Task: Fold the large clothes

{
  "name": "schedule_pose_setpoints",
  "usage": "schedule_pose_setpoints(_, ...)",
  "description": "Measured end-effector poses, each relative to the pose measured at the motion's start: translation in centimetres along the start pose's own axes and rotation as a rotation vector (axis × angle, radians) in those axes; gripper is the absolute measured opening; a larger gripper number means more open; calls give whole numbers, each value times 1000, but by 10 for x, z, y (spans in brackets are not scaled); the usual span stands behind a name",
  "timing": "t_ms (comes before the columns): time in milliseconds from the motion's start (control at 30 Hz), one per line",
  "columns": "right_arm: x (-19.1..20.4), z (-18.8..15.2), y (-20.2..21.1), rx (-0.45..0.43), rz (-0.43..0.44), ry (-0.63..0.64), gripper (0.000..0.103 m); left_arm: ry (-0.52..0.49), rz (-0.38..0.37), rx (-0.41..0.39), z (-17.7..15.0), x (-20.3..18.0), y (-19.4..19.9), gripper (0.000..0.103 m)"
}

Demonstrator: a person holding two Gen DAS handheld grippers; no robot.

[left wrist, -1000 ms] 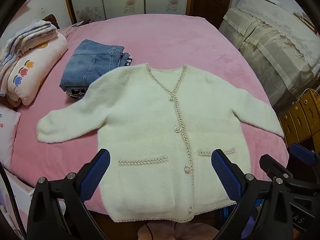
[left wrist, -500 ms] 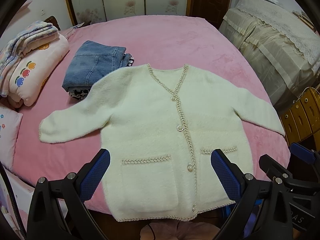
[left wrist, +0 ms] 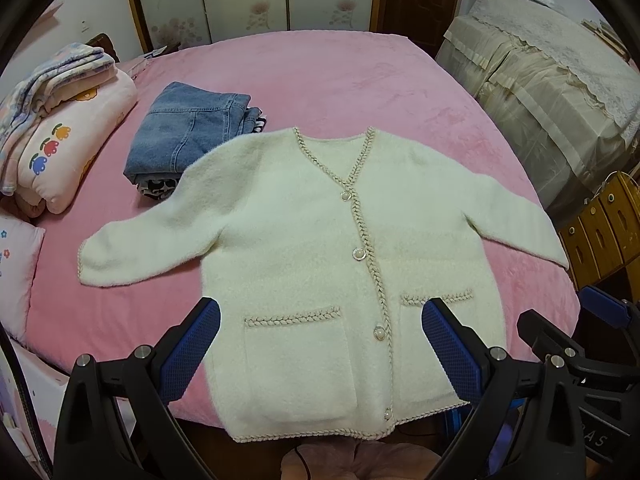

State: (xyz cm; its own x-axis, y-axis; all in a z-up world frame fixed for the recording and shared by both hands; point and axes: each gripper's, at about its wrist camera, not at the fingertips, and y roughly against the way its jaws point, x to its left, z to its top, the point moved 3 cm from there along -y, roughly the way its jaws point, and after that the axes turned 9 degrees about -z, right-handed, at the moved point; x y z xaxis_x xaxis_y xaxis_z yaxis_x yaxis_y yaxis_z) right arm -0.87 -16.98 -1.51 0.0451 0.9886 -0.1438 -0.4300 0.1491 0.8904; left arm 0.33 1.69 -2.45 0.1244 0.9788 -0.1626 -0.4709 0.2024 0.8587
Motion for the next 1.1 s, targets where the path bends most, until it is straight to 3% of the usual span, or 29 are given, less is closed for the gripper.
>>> schedule_pose_setpoints(1100,13,5,5,-24,2,-29,85,-30,-19,-18,12,13,2,100)
